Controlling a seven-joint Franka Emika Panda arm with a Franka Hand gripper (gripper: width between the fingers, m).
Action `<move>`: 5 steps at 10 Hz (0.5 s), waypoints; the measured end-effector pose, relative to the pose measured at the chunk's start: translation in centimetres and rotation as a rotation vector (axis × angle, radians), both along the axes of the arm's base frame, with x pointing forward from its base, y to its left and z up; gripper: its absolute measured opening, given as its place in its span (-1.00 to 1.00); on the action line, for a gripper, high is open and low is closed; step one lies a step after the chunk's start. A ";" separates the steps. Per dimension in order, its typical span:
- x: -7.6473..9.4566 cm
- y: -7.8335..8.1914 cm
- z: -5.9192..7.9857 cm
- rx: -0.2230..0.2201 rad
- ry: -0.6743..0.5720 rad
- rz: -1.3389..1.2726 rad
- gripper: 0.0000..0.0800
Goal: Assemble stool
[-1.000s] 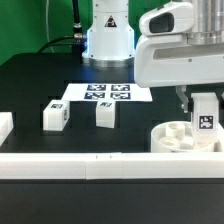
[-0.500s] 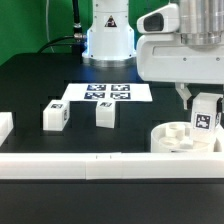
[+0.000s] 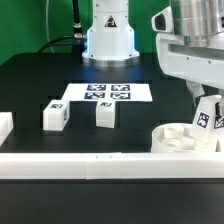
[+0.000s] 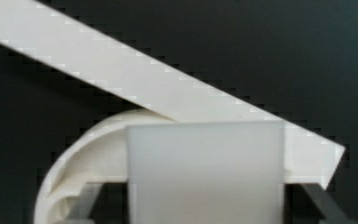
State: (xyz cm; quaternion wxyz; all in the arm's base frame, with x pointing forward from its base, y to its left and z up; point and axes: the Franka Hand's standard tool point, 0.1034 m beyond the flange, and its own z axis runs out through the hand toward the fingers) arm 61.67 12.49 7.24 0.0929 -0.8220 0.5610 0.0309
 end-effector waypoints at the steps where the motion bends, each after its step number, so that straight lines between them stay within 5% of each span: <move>1: 0.0 0.0 0.0 0.005 0.011 -0.060 -0.16; 5: 0.2 0.0 0.0 0.048 0.032 -0.337 -0.16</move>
Offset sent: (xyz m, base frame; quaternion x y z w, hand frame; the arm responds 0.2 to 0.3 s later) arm 0.0000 0.0000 0.0000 0.0000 0.0000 0.1296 0.9916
